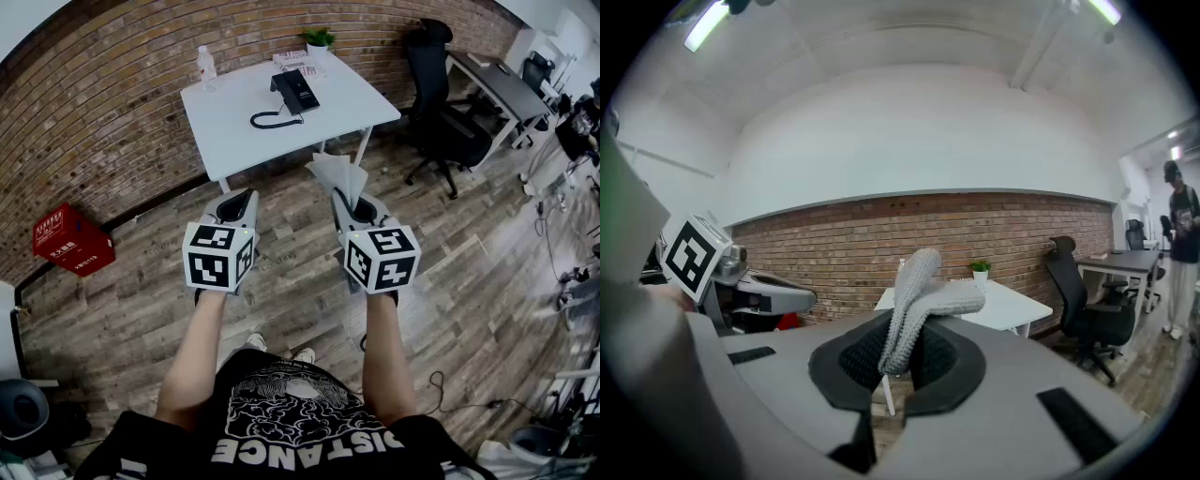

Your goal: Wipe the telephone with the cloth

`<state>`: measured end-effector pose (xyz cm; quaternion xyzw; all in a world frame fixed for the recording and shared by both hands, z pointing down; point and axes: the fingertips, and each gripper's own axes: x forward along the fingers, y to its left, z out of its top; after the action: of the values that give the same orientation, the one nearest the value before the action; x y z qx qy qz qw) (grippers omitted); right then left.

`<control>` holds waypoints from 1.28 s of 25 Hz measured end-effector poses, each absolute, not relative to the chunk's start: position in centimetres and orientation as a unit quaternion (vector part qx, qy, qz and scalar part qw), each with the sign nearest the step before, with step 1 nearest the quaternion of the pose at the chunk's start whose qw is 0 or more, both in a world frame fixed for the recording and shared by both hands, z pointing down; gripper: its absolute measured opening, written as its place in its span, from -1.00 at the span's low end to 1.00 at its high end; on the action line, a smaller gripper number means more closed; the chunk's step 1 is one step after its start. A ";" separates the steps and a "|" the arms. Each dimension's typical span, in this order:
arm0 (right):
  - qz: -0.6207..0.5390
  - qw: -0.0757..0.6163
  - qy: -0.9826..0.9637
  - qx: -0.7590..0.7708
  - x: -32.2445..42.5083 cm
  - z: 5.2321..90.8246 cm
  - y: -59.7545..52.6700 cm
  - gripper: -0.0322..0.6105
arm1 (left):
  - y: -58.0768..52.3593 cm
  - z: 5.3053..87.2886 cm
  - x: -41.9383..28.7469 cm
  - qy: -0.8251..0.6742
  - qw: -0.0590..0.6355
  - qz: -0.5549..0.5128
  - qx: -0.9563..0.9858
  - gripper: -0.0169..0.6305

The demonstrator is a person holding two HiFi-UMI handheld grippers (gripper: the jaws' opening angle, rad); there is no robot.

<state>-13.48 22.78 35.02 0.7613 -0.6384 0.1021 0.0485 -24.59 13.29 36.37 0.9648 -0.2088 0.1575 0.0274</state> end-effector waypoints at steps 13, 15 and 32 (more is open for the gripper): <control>0.111 0.045 -0.648 0.752 -11.2 36.5 23.1 -0.86 | 13.5 37.7 -22.1 -0.214 0.018 0.179 0.960 -0.93; 0.113 0.045 -0.648 0.752 -10.5 36.8 22.6 -0.86 | 12.9 38.0 -21.5 -0.215 0.021 0.180 0.960 -0.93; 0.137 0.077 -0.619 0.769 0.3 37.9 10.1 -0.86 | -1.1 40.1 -10.9 -0.188 0.046 0.189 0.963 -0.93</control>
<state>0.28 10.14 37.94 0.7692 -0.6193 0.1370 0.0772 -10.88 -1.06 40.11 0.9628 -0.1876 0.1891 0.0464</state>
